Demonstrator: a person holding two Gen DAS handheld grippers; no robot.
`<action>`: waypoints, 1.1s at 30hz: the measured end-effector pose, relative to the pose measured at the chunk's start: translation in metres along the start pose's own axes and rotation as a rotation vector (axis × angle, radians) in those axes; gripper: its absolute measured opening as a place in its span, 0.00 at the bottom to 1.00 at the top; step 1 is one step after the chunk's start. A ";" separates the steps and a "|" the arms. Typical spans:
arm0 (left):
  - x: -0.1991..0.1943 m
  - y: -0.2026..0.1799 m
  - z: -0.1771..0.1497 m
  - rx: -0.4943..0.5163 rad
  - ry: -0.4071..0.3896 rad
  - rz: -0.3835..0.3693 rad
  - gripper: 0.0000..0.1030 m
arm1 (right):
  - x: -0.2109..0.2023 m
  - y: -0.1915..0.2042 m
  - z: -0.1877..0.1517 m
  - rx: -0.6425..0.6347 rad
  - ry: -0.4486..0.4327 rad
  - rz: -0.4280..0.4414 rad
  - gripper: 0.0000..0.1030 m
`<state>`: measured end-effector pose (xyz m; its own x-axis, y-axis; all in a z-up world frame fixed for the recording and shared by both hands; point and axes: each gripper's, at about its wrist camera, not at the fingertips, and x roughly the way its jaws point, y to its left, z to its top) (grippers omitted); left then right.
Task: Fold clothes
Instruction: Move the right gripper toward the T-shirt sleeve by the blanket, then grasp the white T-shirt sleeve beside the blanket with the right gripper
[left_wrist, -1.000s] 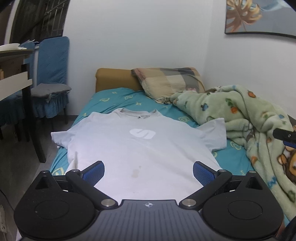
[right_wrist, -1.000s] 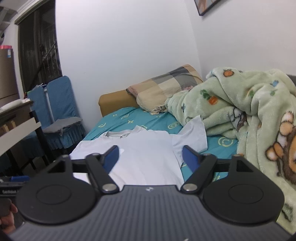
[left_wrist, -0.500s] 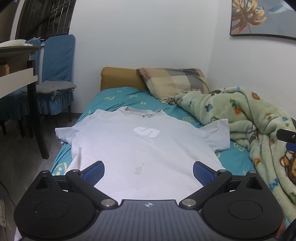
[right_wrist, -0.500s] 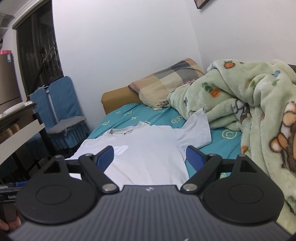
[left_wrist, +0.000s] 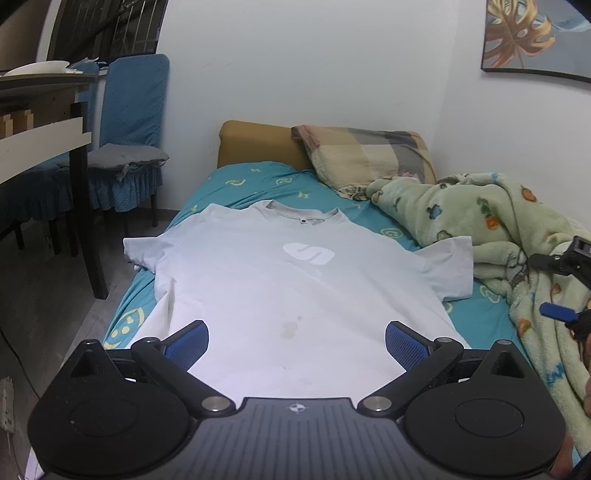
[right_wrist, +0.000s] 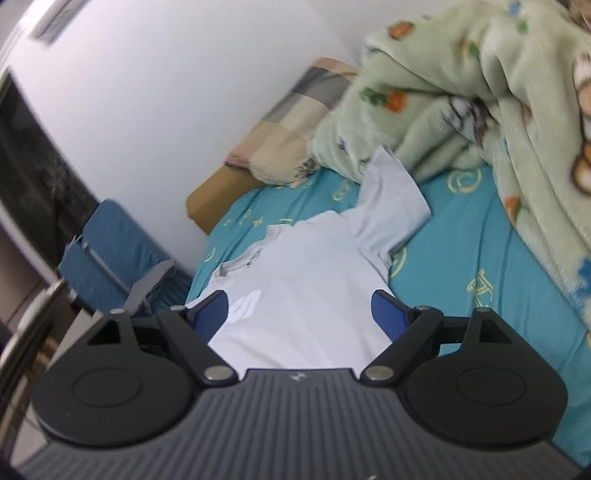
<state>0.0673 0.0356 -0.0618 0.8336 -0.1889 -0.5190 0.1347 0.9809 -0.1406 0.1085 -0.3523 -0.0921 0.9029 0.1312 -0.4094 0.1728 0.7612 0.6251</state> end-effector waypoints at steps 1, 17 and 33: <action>0.002 0.000 0.002 -0.003 0.003 0.007 1.00 | 0.005 -0.004 0.003 0.023 0.000 -0.007 0.83; 0.037 -0.006 0.026 -0.003 0.103 0.088 1.00 | 0.086 -0.081 0.043 0.366 -0.014 -0.014 0.75; 0.073 -0.024 -0.004 0.090 0.090 0.073 1.00 | 0.197 -0.166 0.022 0.671 0.056 0.052 0.73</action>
<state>0.1228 -0.0020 -0.0996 0.7918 -0.1168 -0.5995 0.1266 0.9916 -0.0260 0.2660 -0.4665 -0.2620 0.8982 0.2031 -0.3899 0.3530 0.1956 0.9149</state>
